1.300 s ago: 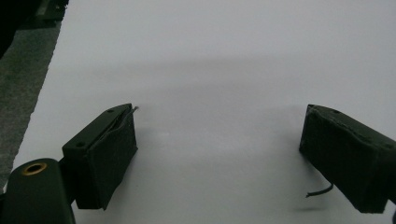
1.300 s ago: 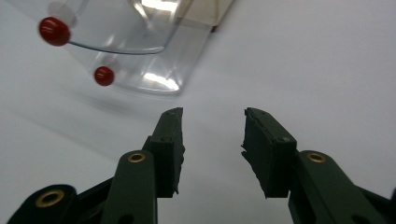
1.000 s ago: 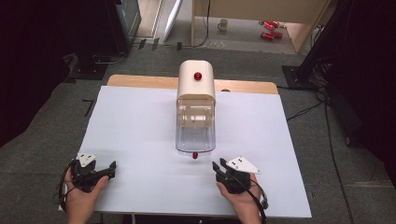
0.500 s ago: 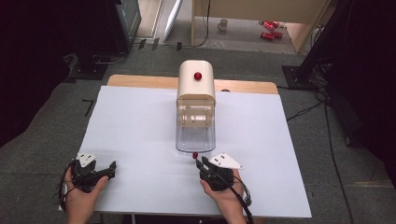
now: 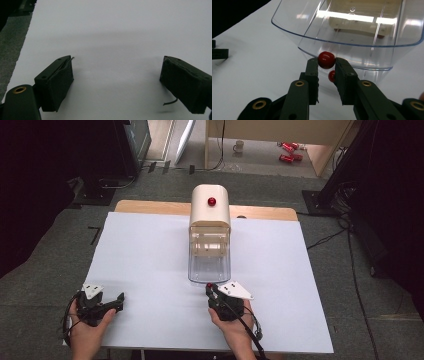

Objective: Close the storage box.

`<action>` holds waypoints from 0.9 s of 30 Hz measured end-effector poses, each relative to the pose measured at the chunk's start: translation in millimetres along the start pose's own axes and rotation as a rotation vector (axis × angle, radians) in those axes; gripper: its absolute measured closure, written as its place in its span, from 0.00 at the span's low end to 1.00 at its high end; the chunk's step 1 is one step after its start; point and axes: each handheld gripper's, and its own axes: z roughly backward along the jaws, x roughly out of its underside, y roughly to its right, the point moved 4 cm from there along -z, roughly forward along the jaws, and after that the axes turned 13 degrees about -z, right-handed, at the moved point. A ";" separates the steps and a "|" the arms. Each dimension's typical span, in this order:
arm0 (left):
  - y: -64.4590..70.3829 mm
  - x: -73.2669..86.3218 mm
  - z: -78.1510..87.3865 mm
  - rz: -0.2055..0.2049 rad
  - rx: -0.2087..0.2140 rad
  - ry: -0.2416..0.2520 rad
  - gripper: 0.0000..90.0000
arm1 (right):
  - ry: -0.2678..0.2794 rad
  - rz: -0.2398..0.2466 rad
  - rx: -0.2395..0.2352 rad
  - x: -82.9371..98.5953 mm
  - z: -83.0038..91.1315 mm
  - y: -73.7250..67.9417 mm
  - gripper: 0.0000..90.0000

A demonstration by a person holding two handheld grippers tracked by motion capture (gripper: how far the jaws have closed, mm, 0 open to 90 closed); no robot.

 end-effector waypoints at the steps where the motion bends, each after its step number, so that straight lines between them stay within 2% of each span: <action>1: 0.0 0.0 0.0 0.000 0.000 0.000 0.13 | -0.003 -0.003 0.000 0.4 -0.8 0.2 0.82; 19: 0.1 0.0 0.1 0.000 0.000 0.001 0.13 | -0.005 -0.017 -0.002 0.5 -2.2 -0.2 0.84; 27: 0.1 0.0 0.1 0.000 0.000 0.001 0.13 | 0.004 -0.014 -0.016 -7.1 2.8 -3.3 0.84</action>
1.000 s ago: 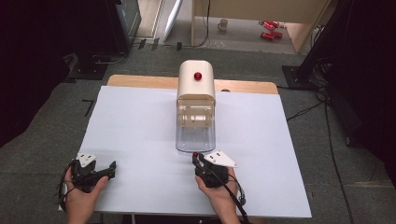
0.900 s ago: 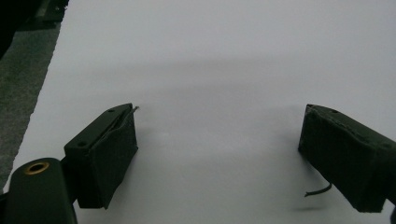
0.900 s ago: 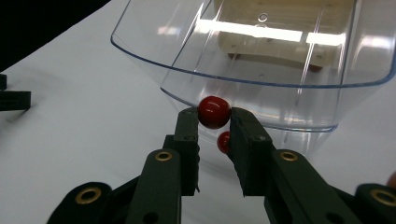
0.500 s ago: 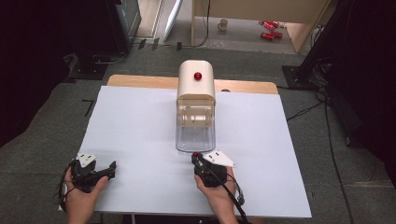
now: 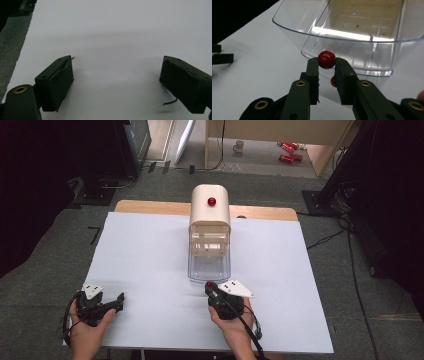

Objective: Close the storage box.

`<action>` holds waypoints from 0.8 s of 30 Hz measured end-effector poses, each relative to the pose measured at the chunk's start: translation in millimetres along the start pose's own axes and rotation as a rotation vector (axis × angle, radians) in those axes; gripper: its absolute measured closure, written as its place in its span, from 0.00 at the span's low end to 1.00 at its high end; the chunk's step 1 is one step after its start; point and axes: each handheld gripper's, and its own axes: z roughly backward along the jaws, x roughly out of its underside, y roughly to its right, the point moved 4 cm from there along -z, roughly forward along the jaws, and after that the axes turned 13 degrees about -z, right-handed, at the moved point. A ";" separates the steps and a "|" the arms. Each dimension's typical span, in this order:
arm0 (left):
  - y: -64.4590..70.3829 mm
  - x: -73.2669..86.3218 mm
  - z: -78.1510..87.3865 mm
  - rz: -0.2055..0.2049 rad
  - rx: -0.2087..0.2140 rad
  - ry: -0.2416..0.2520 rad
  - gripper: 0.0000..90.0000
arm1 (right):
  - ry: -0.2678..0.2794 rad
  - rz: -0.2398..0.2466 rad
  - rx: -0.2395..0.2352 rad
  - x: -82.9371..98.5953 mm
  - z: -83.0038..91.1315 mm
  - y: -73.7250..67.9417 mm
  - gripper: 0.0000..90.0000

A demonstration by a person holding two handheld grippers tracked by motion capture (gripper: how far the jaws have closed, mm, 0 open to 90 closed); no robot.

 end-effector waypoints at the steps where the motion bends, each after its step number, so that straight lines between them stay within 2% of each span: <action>1: 0.0 0.0 0.0 0.000 0.000 0.000 0.13 | 0.009 -0.003 -0.001 -4.2 1.3 0.2 0.84; 24: 0.0 0.0 0.1 0.000 0.000 0.000 0.13 | 0.041 0.012 0.003 -43.0 -4.6 0.3 0.84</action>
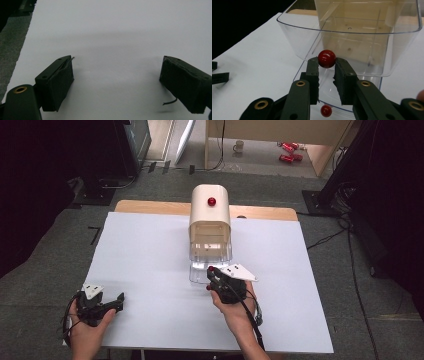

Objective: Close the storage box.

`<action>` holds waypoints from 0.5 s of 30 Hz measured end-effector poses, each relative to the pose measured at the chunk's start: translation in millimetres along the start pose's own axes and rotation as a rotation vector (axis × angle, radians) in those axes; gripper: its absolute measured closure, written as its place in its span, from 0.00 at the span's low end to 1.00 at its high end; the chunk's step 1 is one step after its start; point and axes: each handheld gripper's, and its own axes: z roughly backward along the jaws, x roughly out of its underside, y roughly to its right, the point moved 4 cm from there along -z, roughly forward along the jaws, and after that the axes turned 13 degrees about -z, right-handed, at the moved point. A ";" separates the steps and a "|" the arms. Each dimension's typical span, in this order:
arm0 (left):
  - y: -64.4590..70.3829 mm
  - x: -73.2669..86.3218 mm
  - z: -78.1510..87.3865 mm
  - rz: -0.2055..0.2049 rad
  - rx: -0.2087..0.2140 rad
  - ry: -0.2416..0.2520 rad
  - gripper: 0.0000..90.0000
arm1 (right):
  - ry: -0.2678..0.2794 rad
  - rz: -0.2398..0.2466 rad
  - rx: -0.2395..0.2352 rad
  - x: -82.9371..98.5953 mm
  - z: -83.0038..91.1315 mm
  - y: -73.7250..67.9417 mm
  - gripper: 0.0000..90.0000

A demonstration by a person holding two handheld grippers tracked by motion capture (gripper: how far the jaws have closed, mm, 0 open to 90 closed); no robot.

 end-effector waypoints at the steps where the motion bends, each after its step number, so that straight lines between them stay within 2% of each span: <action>1: 0.0 0.0 0.0 0.000 0.000 0.000 0.13 | 0.001 -0.001 0.000 -1.0 -0.6 -0.1 0.84; 15: -0.1 0.0 -0.1 0.001 0.001 0.001 0.13 | 0.012 -0.003 0.008 -19.4 -12.4 0.8 0.84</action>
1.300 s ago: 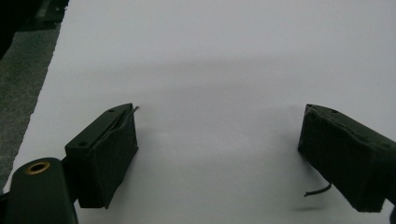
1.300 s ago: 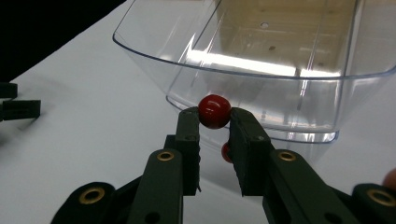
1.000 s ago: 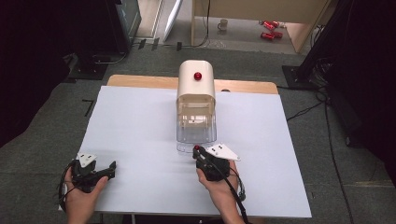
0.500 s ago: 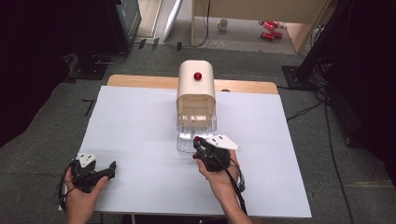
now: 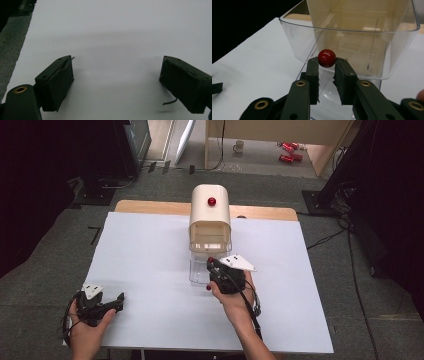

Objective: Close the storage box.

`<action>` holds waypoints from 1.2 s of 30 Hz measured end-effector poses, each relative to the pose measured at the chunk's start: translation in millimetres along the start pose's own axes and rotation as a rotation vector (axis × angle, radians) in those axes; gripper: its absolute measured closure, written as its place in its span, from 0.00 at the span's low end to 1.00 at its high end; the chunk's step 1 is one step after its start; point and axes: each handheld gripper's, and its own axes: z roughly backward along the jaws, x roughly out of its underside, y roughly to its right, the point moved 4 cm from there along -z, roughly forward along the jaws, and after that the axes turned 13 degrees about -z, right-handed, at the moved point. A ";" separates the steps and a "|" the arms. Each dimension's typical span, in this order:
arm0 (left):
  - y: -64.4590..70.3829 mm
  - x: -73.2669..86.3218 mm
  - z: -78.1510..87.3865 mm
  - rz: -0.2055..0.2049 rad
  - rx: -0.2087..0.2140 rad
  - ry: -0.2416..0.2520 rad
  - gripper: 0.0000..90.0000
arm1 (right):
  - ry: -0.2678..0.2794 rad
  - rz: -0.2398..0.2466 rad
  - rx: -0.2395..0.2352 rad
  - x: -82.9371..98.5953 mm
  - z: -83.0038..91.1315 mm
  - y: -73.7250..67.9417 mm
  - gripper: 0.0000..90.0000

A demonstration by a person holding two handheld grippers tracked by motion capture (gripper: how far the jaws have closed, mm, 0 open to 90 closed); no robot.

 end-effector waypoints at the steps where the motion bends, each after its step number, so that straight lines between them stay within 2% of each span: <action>1: 0.0 0.0 0.0 0.000 0.000 0.000 0.13 | 0.001 0.001 0.004 -2.0 -3.1 0.3 0.84; 26: 0.1 0.0 0.0 0.002 0.002 0.002 0.13 | 0.007 0.002 0.028 -28.8 -39.6 11.7 0.84; 36: 0.0 0.1 0.1 0.000 0.004 0.000 0.14 | 0.005 -0.006 0.014 -35.7 -48.4 16.4 0.84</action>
